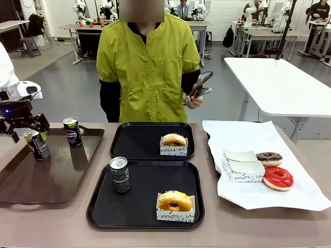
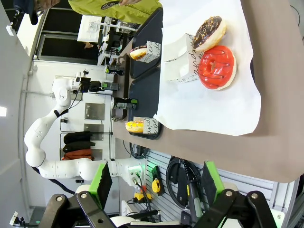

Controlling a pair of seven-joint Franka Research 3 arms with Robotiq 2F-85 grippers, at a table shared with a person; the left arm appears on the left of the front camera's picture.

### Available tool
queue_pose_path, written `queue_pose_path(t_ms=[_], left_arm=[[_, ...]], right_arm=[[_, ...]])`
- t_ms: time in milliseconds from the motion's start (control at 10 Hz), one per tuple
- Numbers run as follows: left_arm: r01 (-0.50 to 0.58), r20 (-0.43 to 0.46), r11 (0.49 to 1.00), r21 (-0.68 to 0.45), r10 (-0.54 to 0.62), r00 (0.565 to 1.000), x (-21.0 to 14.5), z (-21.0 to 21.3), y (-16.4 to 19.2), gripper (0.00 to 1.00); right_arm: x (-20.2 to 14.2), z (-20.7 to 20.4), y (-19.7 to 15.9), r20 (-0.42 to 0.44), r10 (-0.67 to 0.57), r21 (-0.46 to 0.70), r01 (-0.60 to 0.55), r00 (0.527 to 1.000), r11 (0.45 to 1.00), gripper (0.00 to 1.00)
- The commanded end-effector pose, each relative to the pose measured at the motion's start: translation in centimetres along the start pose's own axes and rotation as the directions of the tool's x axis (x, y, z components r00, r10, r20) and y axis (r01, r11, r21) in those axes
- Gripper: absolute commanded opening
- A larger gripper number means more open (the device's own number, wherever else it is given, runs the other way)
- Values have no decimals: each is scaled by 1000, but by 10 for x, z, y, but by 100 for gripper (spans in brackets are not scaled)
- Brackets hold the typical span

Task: Set up donuts and drinks on trays.
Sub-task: Pick up one Pepsi coke from the Handle tray and place it on the Flat Tray without a Pepsi coke.

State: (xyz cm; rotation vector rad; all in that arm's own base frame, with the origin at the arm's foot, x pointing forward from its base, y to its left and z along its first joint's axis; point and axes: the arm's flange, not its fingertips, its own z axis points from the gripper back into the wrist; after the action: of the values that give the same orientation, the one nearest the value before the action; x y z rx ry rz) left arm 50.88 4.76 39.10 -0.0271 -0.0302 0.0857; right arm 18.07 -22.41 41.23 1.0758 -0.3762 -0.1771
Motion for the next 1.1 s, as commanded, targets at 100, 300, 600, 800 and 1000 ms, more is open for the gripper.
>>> queue_pose_path(t_ms=[100,300,600,800,1000], left_arm=[[25,10,1000,8,-25,1000,7,-4,2,100],[20,17,1000,4,-20,1000,9,-5,1,100],[16,28,1000,5,-16,999,14,-8,-2,100],[16,27,1000,6,-16,999,17,-10,-3,100],[19,25,1000,1,-19,1000,17,-12,-2,100]], right_arm=[[0,-1,0,7,14,22,-14,1000,1000,100],[0,-1,0,7,14,22,-14,1000,1000,100],[0,-1,0,7,14,22,-14,1000,1000,100],[0,-1,0,7,14,22,-14,1000,1000,100],[0,-1,0,7,14,22,-14,1000,1000,100]])
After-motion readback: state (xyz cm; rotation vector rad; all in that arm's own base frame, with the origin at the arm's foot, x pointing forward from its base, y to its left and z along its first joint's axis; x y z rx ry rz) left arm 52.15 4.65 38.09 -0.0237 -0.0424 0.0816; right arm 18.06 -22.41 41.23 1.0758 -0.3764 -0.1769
